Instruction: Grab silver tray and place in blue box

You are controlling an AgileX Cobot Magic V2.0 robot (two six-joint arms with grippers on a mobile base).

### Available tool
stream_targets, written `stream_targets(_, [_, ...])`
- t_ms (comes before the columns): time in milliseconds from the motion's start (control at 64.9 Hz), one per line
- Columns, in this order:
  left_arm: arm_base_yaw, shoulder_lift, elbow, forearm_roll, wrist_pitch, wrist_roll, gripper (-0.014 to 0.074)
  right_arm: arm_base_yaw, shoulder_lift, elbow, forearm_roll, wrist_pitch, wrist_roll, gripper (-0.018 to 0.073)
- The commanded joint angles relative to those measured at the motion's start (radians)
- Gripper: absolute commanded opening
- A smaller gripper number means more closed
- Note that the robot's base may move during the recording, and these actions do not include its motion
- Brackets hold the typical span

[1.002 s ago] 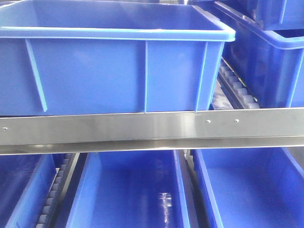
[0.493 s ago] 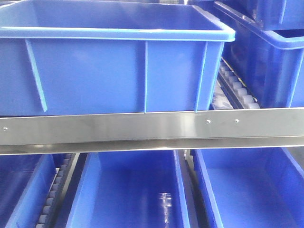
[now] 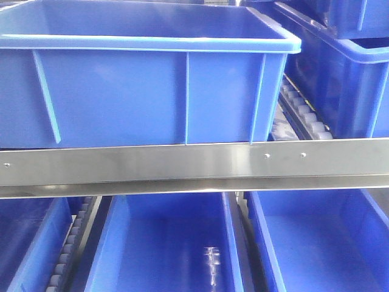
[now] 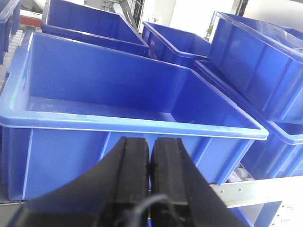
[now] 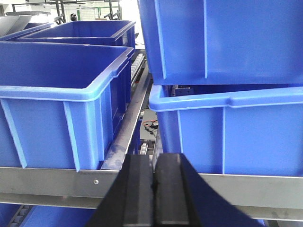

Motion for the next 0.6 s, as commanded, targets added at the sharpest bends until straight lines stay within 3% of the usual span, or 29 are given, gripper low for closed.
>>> stream_targets(0, [-0.006, 0.009, -0.027, 0.001, -0.090, -0.001, -0.0006, -0.007, -0.021, -0.018, -0.007, -0.093, -0.008, 0.0052])
stream_targets(432, [-0.004, 0.009, 0.007, 0.003, -0.098, -0.001, -0.0006, -0.007, -0.021, -0.018, -0.007, -0.093, -0.008, 0.0052])
stream_targets(509, [0.027, -0.003, 0.033, 0.010, -0.085, -0.001, -0.0006, -0.007, -0.021, -0.018, -0.007, -0.093, -0.008, 0.0052])
stream_targets(586, [0.105, -0.034, 0.069, -0.004, -0.073, -0.001, -0.0006, -0.007, -0.021, -0.018, -0.007, -0.093, -0.008, 0.0052])
